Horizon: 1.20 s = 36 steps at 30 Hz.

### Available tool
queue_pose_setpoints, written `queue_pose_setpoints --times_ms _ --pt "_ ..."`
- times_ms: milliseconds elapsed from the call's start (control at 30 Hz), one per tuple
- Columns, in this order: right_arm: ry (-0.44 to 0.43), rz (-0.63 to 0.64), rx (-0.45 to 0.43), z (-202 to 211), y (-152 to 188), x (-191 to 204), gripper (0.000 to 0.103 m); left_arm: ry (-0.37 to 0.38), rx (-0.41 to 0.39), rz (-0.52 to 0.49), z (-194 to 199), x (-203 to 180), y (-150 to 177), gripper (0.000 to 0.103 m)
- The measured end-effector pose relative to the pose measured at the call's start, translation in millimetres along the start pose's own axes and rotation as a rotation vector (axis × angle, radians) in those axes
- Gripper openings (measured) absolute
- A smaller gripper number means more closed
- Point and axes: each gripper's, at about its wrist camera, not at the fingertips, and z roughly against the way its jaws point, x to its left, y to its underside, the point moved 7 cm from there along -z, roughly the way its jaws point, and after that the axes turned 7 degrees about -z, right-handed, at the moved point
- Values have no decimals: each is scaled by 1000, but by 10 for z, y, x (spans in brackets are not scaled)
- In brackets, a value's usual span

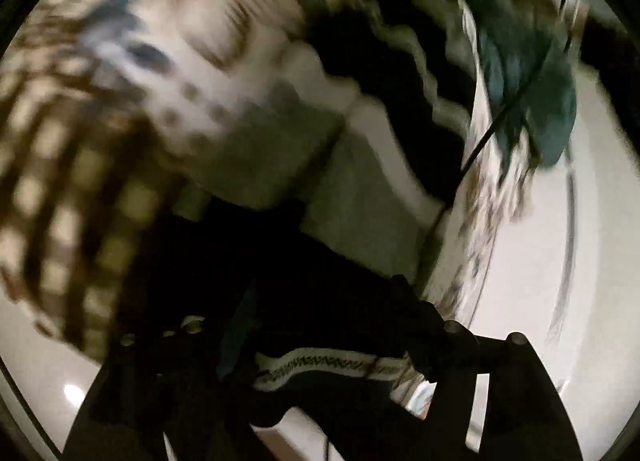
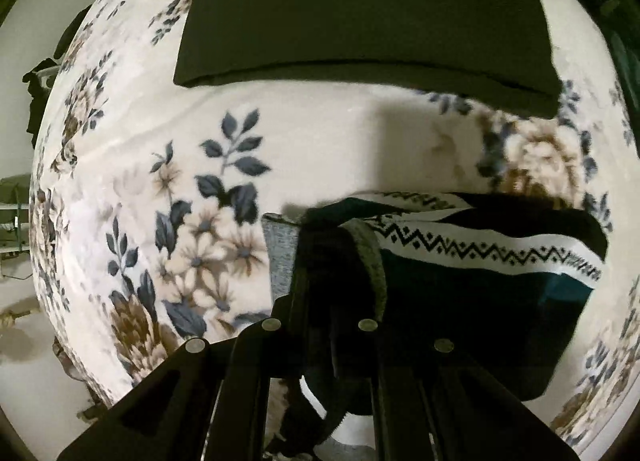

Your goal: Fold small clothes

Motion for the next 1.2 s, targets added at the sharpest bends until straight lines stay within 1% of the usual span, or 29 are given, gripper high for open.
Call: queue_pose_setpoints --times_ms 33,67,100,133,167,267,333,400,467,567,600,633,667,700,733,767,800,833,867,900,933,1000,1067,1133,1167,1200 --pt "-5 2 3 19 -5 -4 8 -38 16 -21 -103 -21 28 38" --pt "-6 7 3 42 -15 -5 8 -61 27 -30 -160 -21 47 5" --pt "-10 11 4 56 -23 -4 8 -104 22 -39 -172 -28 81 4" --pt "-14 15 7 72 -28 -1 8 -132 -6 -46 -117 -44 88 4" --pt "-16 15 7 107 -43 -16 8 -148 -36 -43 -26 -67 90 4" --pt "-25 31 3 204 -47 39 8 -161 -113 4 373 -111 117 3" --pt "-22 50 -4 256 -60 94 8 -190 -151 13 593 -79 106 3" --pt "-21 67 -6 265 -83 171 8 -215 -166 33 692 39 70 3" --pt "-30 70 -3 233 -112 248 8 -226 -172 79 706 224 78 3" --pt "-26 82 10 45 -122 374 8 -247 -149 138 536 491 86 4" --pt "-14 107 32 -77 -102 415 8 -238 -127 145 471 542 105 4" --pt "-16 126 65 -177 -77 438 8 -225 -80 172 357 615 128 5" --pt "-34 135 106 -267 -41 449 13 -199 -72 220 324 656 143 8" --pt "-79 127 129 -277 -7 443 15 -170 -75 248 329 648 152 8" --pt "-129 120 143 -238 28 435 25 -152 -83 267 378 640 156 20" --pt "-220 100 161 -123 85 394 43 -151 -90 266 435 626 147 42" --pt "-294 72 155 25 127 312 51 -138 -107 253 532 593 107 55" --pt "-342 43 126 186 154 188 60 -127 -128 244 611 546 35 74" --pt "-376 14 84 369 182 -3 61 -122 -150 241 684 510 -60 75" --pt "-395 -14 38 560 223 -261 61 -103 -175 232 754 443 -245 75" --pt "-393 -29 14 651 251 -430 61 -83 -186 216 770 368 -430 75" --pt "-349 -84 -48 815 355 -980 62 -68 -221 148 756 138 -994 75" --pt "-307 -143 -64 809 447 -1418 62 -54 -261 48 717 -119 -1657 75" --pt "-343 -241 -43 700 532 -1792 62 -62 -272 -33 602 -267 -2211 75" --pt "-375 -298 -29 619 565 -1943 62 -69 -268 -76 464 -378 -2595 75" --pt "-392 -333 -28 545 579 -2033 62 -75 -261 -96 335 -434 -2858 75"
